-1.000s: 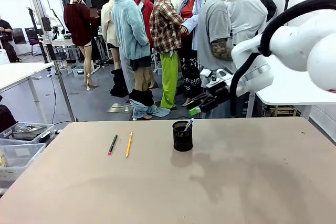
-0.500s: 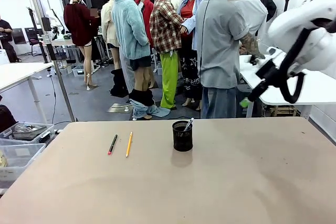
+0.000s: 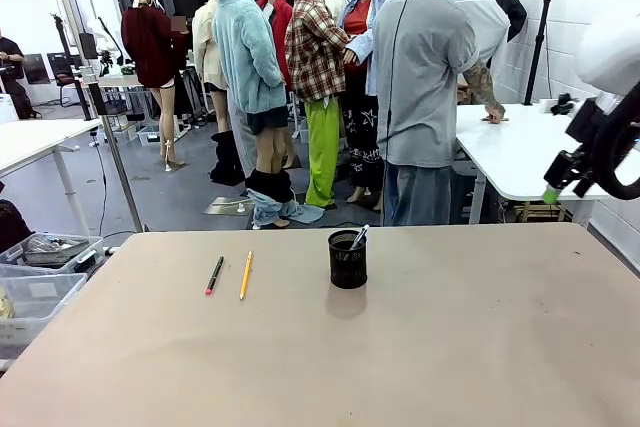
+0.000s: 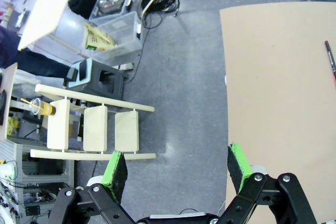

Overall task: Place the pens into the pen holder.
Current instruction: Pick up a writing instrument from the table and place it into the Pen holder.

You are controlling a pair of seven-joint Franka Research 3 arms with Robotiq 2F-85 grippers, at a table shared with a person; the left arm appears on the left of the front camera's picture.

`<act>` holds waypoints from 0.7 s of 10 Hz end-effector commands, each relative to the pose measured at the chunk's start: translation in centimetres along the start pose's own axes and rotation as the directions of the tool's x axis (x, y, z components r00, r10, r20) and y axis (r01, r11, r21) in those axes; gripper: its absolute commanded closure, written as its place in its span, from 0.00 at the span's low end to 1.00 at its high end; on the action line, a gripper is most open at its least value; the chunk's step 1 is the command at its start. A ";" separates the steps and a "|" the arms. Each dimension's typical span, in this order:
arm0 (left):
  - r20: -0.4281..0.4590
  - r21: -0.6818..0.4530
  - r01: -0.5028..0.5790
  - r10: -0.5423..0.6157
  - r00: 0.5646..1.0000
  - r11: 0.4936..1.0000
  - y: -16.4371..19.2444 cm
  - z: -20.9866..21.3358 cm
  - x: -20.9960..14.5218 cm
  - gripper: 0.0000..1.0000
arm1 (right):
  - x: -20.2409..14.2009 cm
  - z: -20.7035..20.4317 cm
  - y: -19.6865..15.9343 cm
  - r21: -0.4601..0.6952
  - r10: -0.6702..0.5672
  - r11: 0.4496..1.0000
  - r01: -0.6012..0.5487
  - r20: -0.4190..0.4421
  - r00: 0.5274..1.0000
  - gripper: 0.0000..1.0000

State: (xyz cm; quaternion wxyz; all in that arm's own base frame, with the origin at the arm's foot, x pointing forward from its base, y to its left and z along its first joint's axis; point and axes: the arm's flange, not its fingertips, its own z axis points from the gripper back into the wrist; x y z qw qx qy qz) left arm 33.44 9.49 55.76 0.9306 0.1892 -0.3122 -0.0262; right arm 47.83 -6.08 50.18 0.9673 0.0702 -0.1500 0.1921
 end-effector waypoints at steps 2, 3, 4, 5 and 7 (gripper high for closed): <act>0.008 0.011 0.021 -0.021 1.000 1.000 0.2 -0.2 0.0 0.00 | 0.2 -0.7 0.5 -0.015 -0.095 0.995 0.094 -0.132 0.987 0.17; 0.008 0.011 0.021 -0.021 1.000 1.000 0.2 -0.2 0.0 0.00 | -0.4 0.3 -0.5 -0.041 -0.075 0.996 0.073 -0.035 0.997 0.17; 0.008 0.011 0.021 -0.021 1.000 1.000 0.2 -0.2 0.0 0.00 | -0.4 0.3 -0.5 -0.041 -0.075 0.996 0.073 -0.035 0.997 0.17; 0.000 0.000 0.000 0.000 1.000 1.000 0.0 0.0 0.0 0.00 | -0.4 0.3 -0.5 -0.041 -0.075 0.996 0.073 -0.035 0.997 0.17; 0.038 -0.104 0.040 -0.036 0.999 0.994 -2.7 2.0 3.1 0.00 | -0.4 0.3 -0.5 -0.041 -0.075 0.996 0.073 -0.035 0.997 0.17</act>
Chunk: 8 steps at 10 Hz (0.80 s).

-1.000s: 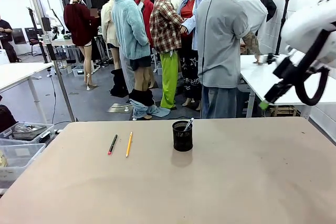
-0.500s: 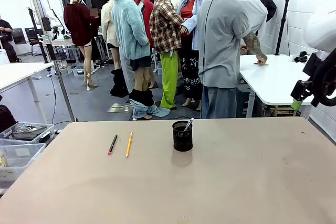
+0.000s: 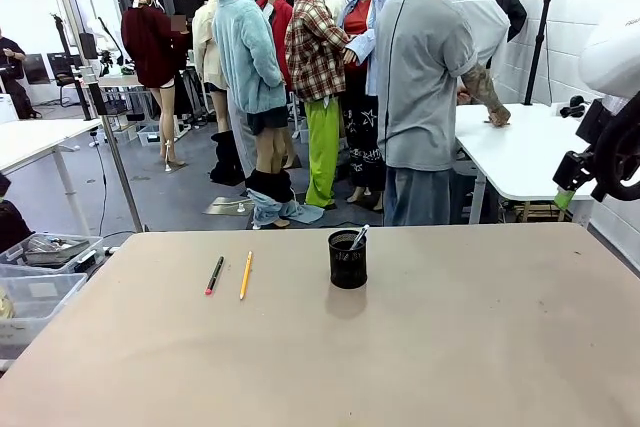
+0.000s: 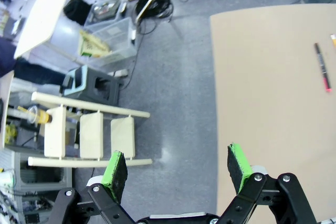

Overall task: Place the pens into the pen holder.
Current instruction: Pick up a writing instrument from the table and place it into the Pen holder.

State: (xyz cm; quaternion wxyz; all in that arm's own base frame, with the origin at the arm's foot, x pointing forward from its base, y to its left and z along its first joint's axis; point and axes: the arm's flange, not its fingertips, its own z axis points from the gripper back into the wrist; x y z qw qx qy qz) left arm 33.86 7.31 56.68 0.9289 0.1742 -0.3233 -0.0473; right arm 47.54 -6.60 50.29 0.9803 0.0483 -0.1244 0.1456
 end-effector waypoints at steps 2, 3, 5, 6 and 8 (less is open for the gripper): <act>-0.112 -0.137 0.005 -0.020 0.993 0.991 -4.0 -2.3 8.1 0.00 | 0.0 0.0 -0.1 0.009 0.018 1.000 -0.018 0.019 1.000 0.17; -0.165 -0.138 0.025 -0.048 0.985 0.990 -6.3 -3.9 10.2 0.00 | 0.0 0.0 -0.1 0.009 0.018 1.000 -0.018 0.019 1.000 0.17; -0.218 -0.274 0.065 -0.128 0.967 0.960 -12.0 -6.8 13.2 0.00 | 0.0 0.0 -0.1 0.009 0.018 1.000 -0.018 0.019 1.000 0.17; -0.228 -0.305 0.017 -0.091 0.969 0.952 -14.9 -8.5 14.4 0.00 | 0.0 0.0 -0.1 0.009 0.018 1.000 -0.018 0.019 1.000 0.17; -0.197 -0.268 0.075 -0.131 0.972 0.961 -14.2 -8.1 12.4 0.00 | 0.0 0.0 -0.1 0.009 0.018 1.000 -0.018 0.019 1.000 0.17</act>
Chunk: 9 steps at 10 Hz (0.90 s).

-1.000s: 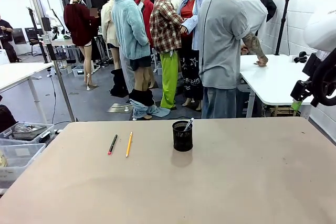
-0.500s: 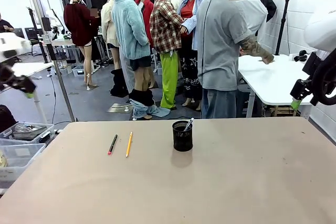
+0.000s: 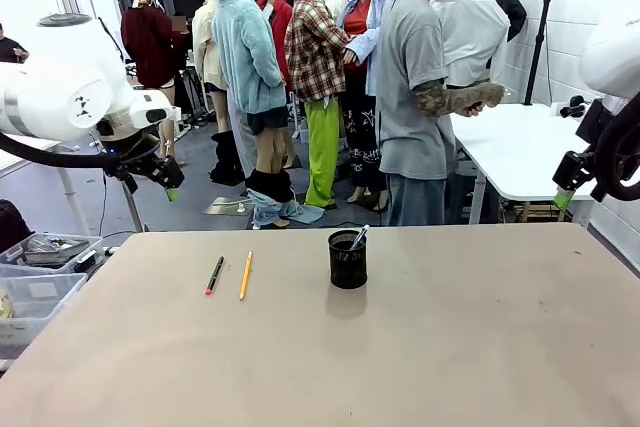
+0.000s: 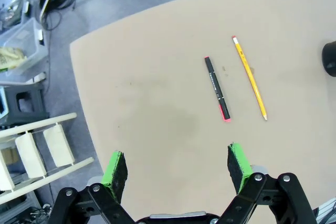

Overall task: Place the pens into the pen holder.
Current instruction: Pick up a writing instrument from the table and place it into the Pen holder.

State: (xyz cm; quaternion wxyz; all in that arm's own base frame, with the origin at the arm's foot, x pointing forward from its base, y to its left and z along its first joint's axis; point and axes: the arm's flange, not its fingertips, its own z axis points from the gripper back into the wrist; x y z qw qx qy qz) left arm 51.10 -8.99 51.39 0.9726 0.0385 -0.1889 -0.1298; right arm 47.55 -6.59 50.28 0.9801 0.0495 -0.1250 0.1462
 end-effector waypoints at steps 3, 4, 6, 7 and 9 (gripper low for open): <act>0.006 0.017 -0.005 0.005 1.000 1.000 0.9 0.6 -0.4 0.00 | 0.0 0.0 -0.1 0.006 0.017 1.000 -0.017 0.017 1.000 0.17; -0.023 -0.005 -0.059 0.059 0.998 0.998 0.8 -0.9 0.2 0.00 | 0.0 0.0 -0.1 0.006 0.017 1.000 -0.017 0.017 1.000 0.17; -0.101 -0.094 -0.065 0.055 0.993 0.993 1.0 -6.2 3.3 0.00 | 0.0 0.0 -0.1 0.006 0.017 1.000 -0.017 0.017 1.000 0.17; -0.140 -0.087 -0.092 0.079 0.987 0.992 0.8 -8.7 4.5 0.00 | 0.0 0.0 -0.1 0.006 0.017 1.000 -0.017 0.017 1.000 0.17; -0.223 -0.138 -0.047 0.015 0.975 0.989 -1.1 -13.6 5.6 0.00 | 0.0 0.0 -0.1 0.006 0.017 1.000 -0.017 0.017 1.000 0.17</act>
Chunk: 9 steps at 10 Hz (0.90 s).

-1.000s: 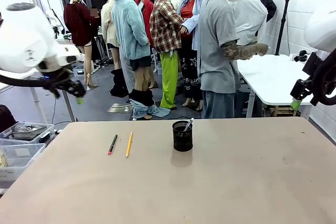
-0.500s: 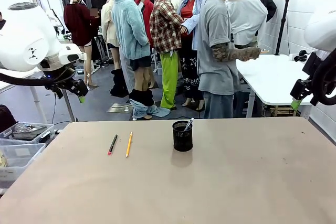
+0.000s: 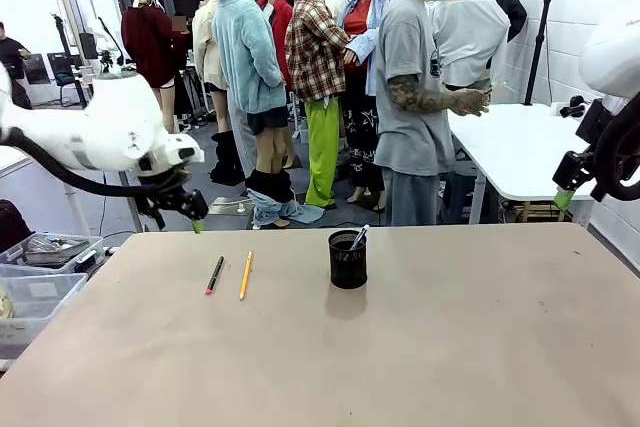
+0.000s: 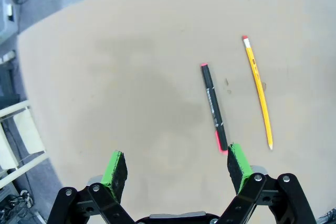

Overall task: Place the pens into the pen holder.
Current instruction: Pick up a writing instrument from the table and place it into the Pen holder.

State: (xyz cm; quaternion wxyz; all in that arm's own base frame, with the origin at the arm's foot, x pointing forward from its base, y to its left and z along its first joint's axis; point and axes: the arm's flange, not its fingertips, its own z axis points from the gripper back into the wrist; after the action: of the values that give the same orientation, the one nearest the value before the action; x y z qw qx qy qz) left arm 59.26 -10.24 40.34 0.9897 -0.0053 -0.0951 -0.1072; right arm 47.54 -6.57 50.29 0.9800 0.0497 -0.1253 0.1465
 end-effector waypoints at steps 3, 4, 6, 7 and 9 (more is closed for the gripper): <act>-0.114 -0.034 0.038 -0.042 0.993 0.999 -2.0 -3.7 1.4 0.00 | 0.0 0.0 -0.2 0.006 0.016 1.000 -0.016 0.016 1.000 0.17; -0.129 -0.043 0.043 -0.049 0.990 0.998 -2.4 -4.6 1.1 0.00 | 0.0 0.0 -0.2 0.006 0.016 1.000 -0.016 0.016 1.000 0.17; -0.154 -0.047 0.048 -0.055 0.987 0.998 -2.7 -5.7 0.5 0.00 | 0.0 0.0 -0.2 0.006 0.016 1.000 -0.016 0.016 1.000 0.17; -0.170 -0.049 0.055 -0.062 0.984 0.997 -2.8 -6.4 0.1 0.00 | 0.0 0.0 -0.2 0.006 0.016 1.000 -0.016 0.016 1.000 0.17; -0.197 -0.064 0.068 -0.080 0.977 0.996 -3.4 -7.8 -0.4 0.00 | 0.0 0.0 -0.2 0.006 0.016 1.000 -0.016 0.016 1.000 0.17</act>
State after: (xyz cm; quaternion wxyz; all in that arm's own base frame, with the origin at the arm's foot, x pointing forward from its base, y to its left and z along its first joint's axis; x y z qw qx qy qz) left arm 59.68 -13.50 32.93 0.9909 -0.0084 0.0005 -0.1347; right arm 47.55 -6.57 50.29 0.9800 0.0499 -0.1253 0.1466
